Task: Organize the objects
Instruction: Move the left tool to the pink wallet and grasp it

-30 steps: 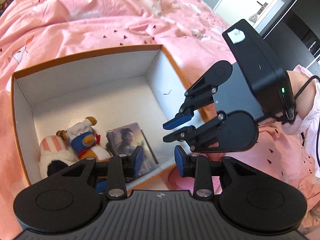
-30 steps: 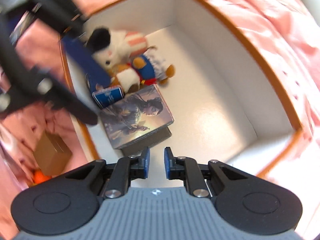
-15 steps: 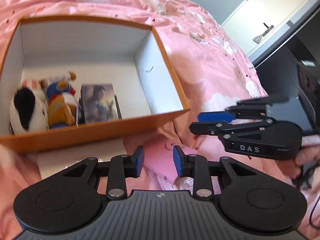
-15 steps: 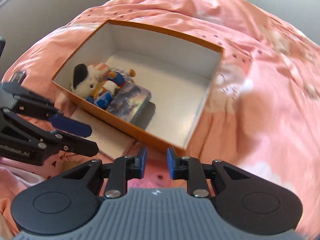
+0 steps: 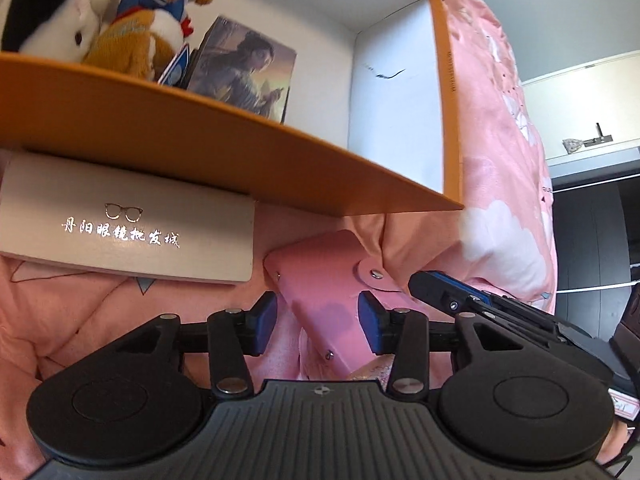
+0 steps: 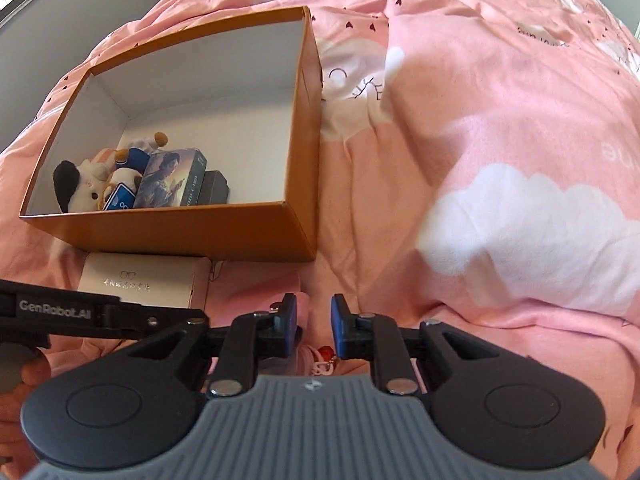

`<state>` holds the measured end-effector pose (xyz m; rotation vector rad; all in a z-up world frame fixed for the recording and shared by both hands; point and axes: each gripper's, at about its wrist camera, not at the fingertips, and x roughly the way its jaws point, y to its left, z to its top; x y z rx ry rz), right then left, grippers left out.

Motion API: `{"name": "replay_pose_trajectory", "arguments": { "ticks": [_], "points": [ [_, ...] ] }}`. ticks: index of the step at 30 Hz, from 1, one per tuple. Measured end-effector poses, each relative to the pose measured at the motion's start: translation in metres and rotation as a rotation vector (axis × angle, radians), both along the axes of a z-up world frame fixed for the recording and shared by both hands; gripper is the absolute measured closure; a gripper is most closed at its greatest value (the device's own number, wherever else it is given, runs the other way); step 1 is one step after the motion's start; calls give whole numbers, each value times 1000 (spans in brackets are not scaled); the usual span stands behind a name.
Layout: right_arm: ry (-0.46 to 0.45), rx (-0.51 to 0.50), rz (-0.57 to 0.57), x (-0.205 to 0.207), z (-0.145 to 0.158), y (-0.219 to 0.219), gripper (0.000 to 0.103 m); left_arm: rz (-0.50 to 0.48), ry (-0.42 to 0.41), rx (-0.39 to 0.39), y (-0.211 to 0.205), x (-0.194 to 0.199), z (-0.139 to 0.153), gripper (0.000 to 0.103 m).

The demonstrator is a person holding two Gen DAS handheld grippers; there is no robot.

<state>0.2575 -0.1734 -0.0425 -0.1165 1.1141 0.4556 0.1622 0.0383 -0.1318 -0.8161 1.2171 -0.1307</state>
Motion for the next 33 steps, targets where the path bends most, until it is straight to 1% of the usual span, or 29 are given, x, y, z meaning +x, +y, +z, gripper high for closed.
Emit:
{"name": "replay_pose_trajectory", "arguments": {
  "ticks": [1, 3, 5, 7, 11, 13, 15, 16, 17, 20, 26, 27, 29, 31, 33],
  "points": [
    [11, 1, 0, 1, -3, 1, 83, 4, 12, -2, 0, 1, -3, 49],
    [34, -8, -5, -1, -11, 4, 84, 11, 41, -14, 0, 3, -10, 48],
    [42, -17, -9, -3, -17, 3, 84, 16, 61, -33, 0, 4, -18, 44],
    [56, -23, -16, -3, -21, 1, 84, 20, 80, -61, -1, 5, -24, 43],
    [77, -12, -30, -4, -28, -5, 84, 25, 98, -119, -3, 8, -34, 44],
    [84, -5, -36, -4, -30, -8, 84, 29, 102, -153, -5, 9, -38, 50],
    [88, -8, -39, -3, -30, -9, 84, 32, 101, -135, -9, 11, -36, 51],
    [89, -8, -38, -3, -31, -10, 84, 28, 95, -121, -10, 10, -34, 54],
    [90, -9, -38, -4, -31, -10, 84, 31, 84, -109, -11, 9, -31, 59],
    [87, -8, -39, -6, -28, -12, 83, 35, 41, -71, -11, 7, -20, 62],
    [77, 3, -48, -13, -16, -15, 80, 13, -42, 11, -9, -1, 4, 64],
    [70, 2, -49, -15, -13, -16, 78, 6, -63, 27, -8, -4, 9, 65],
    [64, -9, -51, -18, -9, -18, 70, -3, -102, 59, -4, -7, 18, 77],
    [77, -25, -46, -21, -8, -19, 66, -21, -124, 105, -1, -13, 27, 79],
    [101, -42, -26, -24, -10, -17, 63, -39, -137, 133, 1, -20, 32, 80]
  ]
}}
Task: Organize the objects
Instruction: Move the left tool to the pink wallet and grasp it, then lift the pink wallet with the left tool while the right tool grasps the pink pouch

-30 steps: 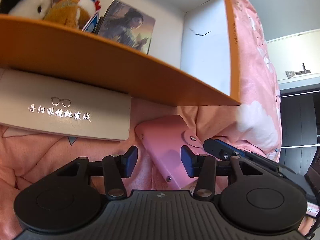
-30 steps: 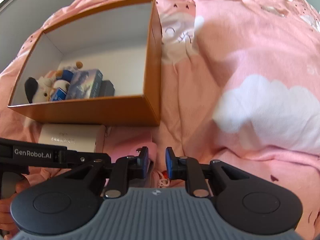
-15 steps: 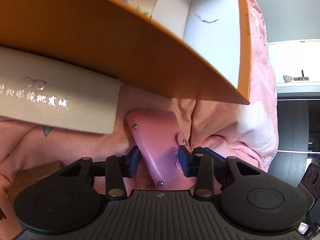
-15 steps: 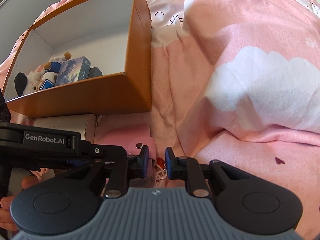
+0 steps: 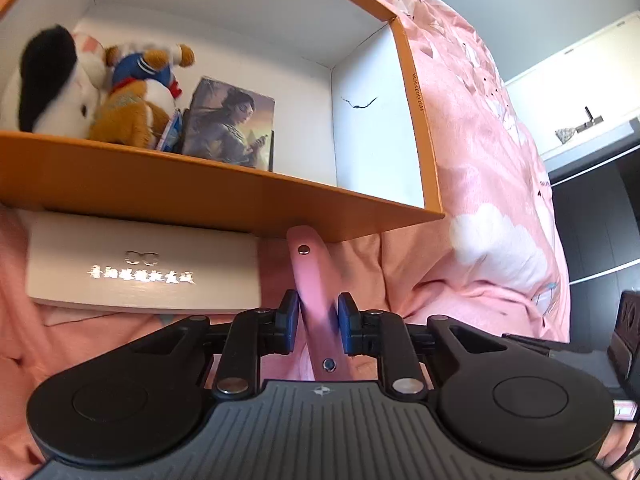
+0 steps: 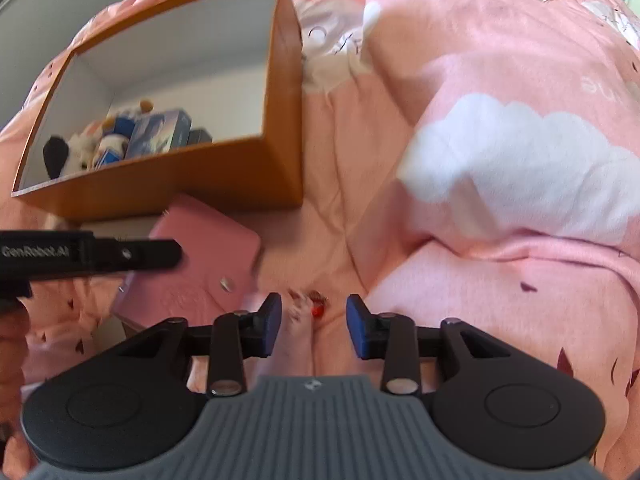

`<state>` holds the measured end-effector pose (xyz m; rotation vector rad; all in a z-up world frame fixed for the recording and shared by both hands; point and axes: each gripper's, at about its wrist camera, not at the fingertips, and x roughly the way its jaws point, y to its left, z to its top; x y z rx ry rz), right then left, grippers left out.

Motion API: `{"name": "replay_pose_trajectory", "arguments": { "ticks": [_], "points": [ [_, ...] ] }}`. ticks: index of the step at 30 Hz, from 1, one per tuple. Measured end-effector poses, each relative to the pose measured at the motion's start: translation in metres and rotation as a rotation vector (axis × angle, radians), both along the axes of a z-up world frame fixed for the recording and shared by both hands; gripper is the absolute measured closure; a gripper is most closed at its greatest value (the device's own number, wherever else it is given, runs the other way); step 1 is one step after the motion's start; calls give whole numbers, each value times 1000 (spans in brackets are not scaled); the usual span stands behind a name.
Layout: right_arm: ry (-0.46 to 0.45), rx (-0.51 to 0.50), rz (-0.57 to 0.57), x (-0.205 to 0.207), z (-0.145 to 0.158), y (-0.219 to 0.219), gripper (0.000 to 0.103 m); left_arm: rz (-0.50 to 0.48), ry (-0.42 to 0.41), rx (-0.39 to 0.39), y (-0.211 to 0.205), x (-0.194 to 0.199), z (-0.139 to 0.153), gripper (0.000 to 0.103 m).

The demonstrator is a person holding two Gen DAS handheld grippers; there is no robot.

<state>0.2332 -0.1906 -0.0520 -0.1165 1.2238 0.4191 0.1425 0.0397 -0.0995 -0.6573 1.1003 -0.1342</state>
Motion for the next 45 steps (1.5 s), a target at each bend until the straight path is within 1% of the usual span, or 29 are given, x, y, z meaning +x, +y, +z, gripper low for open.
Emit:
{"name": "replay_pose_trajectory", "arguments": {
  "ticks": [1, 2, 3, 5, 8, 10, 12, 16, 18, 20, 23, 25, 28, 31, 32, 35, 37, 39, 41, 43, 45],
  "points": [
    [7, -5, 12, -2, -1, 1, 60, -10, -5, 10, 1, -3, 2, 81],
    [14, -16, 25, -3, -2, 4, 58, -20, -6, 27, 0, -6, 4, 83],
    [18, -33, 36, -3, -3, 6, 58, -25, -3, 41, 1, -9, 5, 83],
    [38, -56, 63, -3, -3, 11, 52, -27, -8, 29, 3, -16, 7, 83],
    [62, -63, 98, -4, -1, 16, 51, -17, -6, 11, 13, -23, 11, 83],
    [76, -72, 101, -4, -1, 17, 51, -14, 0, -13, 17, -28, 11, 83],
    [87, -90, 97, -2, -2, 14, 46, -10, 7, -33, 22, -32, 9, 83],
    [124, -90, 95, 4, -9, 8, 44, 7, 21, -19, 30, -38, 4, 84],
    [129, -99, 103, 3, -7, 8, 44, 11, 37, -27, 35, -41, 0, 84],
    [122, -120, 123, 2, -2, 10, 41, 14, 56, -42, 39, -43, -5, 84],
    [121, -145, 150, -1, 3, 13, 39, 16, 70, -54, 39, -43, -11, 84],
    [154, -125, 160, -1, 1, 14, 35, 13, 70, -51, 38, -43, -12, 84],
    [178, -88, 140, -1, -5, 16, 37, 13, 73, -53, 39, -43, -12, 84],
    [202, -64, 130, 0, -13, 19, 44, 14, 75, -56, 39, -43, -13, 84],
    [206, -61, 134, -1, -15, 20, 44, 14, 76, -55, 39, -43, -13, 84],
    [175, -74, 164, -4, -4, 22, 45, 12, 74, -51, 39, -43, -13, 84],
    [157, -69, 154, -4, 6, 20, 45, 10, 74, -50, 38, -43, -13, 84],
    [166, -34, 146, -4, 13, 18, 45, 10, 72, -50, 38, -43, -13, 84],
    [190, -5, 145, -5, 13, 20, 45, 9, 65, -55, 38, -43, -12, 84],
    [198, -27, 146, -7, 4, 25, 45, 9, 60, -56, 38, -44, -11, 84],
    [198, -65, 145, -9, -7, 28, 48, 10, 52, -56, 38, -45, -9, 84]
  ]
}}
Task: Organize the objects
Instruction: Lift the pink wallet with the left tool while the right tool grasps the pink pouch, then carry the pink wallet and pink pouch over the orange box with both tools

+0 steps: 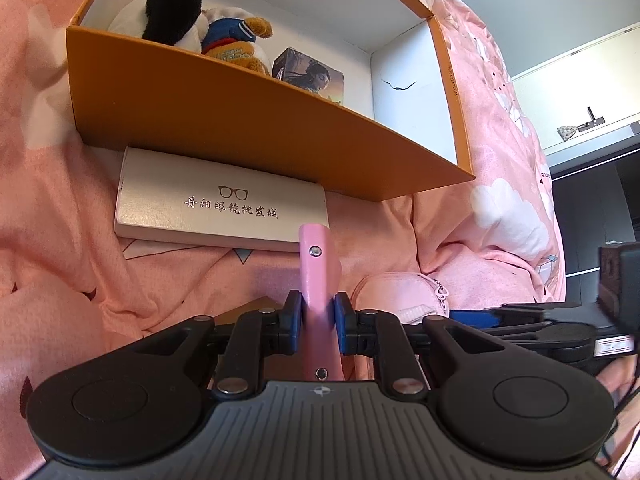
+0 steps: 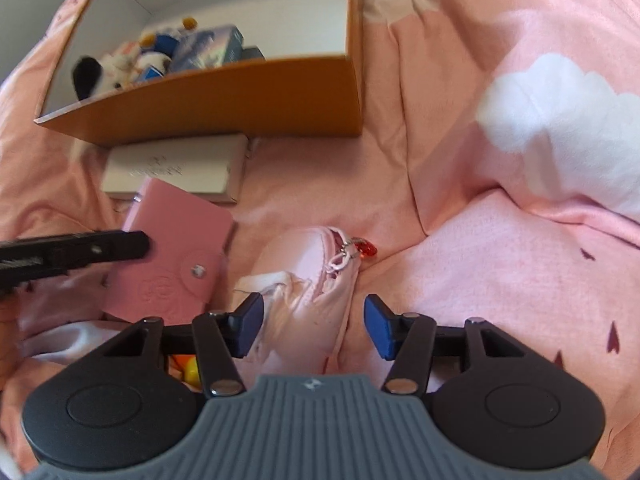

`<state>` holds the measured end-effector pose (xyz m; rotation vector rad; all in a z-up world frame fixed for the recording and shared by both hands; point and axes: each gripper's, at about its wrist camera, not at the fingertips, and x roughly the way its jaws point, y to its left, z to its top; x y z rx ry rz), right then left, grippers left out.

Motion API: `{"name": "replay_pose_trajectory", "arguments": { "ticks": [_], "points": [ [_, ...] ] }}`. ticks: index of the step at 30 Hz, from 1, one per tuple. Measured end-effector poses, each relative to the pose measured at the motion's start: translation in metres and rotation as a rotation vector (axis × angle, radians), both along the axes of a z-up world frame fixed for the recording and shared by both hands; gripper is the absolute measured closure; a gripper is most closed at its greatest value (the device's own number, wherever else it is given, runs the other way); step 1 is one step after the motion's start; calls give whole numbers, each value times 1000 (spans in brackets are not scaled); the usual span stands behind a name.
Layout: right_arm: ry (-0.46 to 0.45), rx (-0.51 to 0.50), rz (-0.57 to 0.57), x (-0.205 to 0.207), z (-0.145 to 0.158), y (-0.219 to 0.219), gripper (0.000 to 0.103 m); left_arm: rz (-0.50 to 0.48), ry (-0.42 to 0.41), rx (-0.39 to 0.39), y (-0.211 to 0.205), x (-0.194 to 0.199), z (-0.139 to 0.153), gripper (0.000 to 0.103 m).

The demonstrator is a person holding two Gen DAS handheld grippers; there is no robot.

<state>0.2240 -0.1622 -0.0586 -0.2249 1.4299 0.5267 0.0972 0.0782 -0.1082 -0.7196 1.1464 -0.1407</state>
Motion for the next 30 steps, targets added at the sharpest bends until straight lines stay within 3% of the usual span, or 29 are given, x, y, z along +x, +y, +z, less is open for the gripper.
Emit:
{"name": "replay_pose_trajectory", "arguments": {
  "ticks": [1, 8, 19, 25, 30],
  "points": [
    [1, -1, 2, -1, -3, 0, 58, 1, -3, 0, 0, 0, 1, 84],
    [-52, 44, 49, -12, 9, 1, 74, -5, -41, -16, -2, -1, 14, 84],
    [-281, 118, 141, -20, 93, 8, 77, 1, -186, -69, 2, -3, 67, 84],
    [-434, 167, 168, -15, 139, 13, 77, 20, -273, -64, 11, 6, 96, 84],
    [-542, 184, 192, -3, 159, 25, 77, 50, -334, -44, 20, 20, 115, 85]
  ]
}}
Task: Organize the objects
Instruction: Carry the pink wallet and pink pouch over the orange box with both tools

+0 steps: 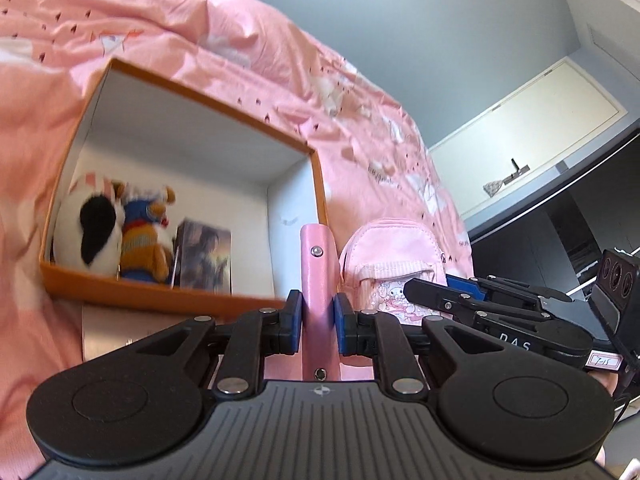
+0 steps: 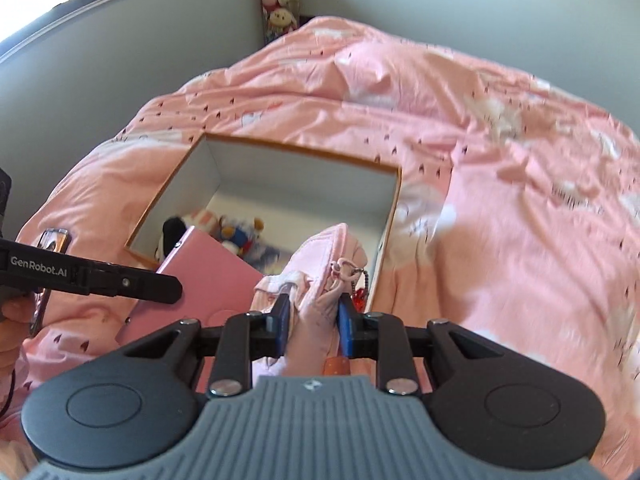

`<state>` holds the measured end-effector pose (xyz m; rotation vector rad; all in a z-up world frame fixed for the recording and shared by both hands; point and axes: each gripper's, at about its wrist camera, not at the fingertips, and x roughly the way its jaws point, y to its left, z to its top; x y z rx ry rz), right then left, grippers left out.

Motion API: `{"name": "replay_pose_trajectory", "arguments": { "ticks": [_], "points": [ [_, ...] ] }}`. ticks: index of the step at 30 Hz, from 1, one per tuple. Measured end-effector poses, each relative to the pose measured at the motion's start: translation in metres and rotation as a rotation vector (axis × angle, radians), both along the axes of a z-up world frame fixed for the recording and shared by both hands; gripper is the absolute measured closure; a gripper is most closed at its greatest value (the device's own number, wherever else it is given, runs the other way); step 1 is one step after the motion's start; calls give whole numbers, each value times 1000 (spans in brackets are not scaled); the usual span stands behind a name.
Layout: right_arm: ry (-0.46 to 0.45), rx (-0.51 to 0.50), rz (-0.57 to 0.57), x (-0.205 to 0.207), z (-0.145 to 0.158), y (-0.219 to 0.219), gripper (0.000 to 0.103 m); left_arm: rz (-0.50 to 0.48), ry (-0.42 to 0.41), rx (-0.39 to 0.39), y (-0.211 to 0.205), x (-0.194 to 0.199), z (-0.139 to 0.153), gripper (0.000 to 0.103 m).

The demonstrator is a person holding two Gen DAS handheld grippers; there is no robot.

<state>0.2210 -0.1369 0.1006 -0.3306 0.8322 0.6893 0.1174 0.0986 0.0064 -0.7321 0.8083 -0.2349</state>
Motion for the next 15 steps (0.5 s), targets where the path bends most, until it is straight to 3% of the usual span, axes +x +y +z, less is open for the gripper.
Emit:
{"name": "replay_pose_trajectory", "arguments": {
  "ticks": [7, 11, 15],
  "points": [
    [-61, 0, 19, 32, -2, 25, 77, 61, -48, 7, 25, 25, 14, 85],
    [-70, -66, 23, 55, -22, 42, 77, 93, -42, 16, 37, 39, 10, 85],
    [-21, -124, 62, 72, -51, 57, 77, 105, -27, 10, 45, 50, 0, 85]
  ]
}}
